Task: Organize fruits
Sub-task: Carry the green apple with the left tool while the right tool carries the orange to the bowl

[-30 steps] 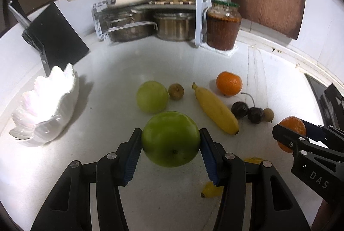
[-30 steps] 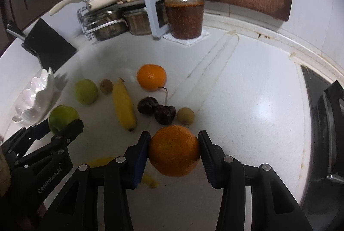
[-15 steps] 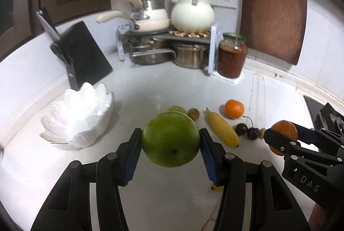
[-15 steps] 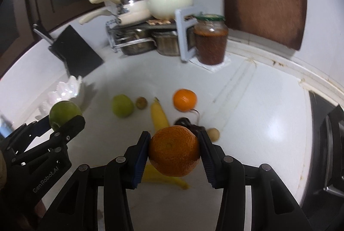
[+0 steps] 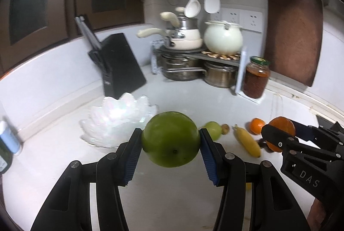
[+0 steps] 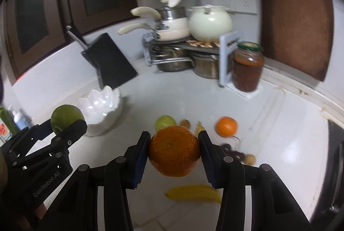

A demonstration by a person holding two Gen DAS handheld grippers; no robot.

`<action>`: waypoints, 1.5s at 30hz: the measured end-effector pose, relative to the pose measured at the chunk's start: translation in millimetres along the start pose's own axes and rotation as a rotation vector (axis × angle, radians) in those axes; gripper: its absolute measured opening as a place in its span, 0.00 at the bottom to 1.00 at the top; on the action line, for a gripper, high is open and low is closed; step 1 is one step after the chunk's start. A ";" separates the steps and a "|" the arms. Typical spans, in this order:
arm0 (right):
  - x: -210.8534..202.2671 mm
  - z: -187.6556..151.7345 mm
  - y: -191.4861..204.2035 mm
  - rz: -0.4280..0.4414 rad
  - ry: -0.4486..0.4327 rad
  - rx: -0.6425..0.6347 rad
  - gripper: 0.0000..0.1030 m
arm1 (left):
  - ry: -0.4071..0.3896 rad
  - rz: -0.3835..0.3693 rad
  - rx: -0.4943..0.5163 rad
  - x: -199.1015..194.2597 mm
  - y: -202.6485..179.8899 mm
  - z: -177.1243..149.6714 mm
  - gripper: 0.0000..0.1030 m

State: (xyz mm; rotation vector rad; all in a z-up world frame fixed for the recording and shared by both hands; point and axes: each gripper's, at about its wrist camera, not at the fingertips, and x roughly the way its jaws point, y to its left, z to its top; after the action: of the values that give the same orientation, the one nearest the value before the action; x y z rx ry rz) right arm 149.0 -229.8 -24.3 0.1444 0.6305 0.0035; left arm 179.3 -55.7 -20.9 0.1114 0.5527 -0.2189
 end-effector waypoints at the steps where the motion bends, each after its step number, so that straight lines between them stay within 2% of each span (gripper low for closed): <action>1: 0.7 2.1 5.3 0.013 -0.007 -0.009 0.45 | -0.004 0.013 -0.003 -1.4 4.6 0.6 0.51; 8: 11.2 18.9 37.0 0.072 -0.042 -0.049 0.45 | -0.028 0.084 -0.024 -7.1 33.8 5.6 0.51; 23: 48.6 53.8 95.4 0.193 -0.055 -0.115 0.45 | -0.010 0.133 -0.065 9.1 91.2 14.6 0.51; 38: 107.3 79.8 133.3 0.269 0.023 -0.186 0.45 | 0.036 0.168 -0.054 54.0 120.5 20.3 0.51; 45: 151.9 86.3 153.4 0.283 0.120 -0.259 0.45 | 0.079 0.152 -0.054 84.4 133.0 18.1 0.51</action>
State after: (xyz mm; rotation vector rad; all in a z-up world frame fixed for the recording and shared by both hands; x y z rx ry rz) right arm 328.6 -82.3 -23.8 -0.0185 0.7195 0.3680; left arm 289.8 55.6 -44.3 0.1100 0.6257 -0.0513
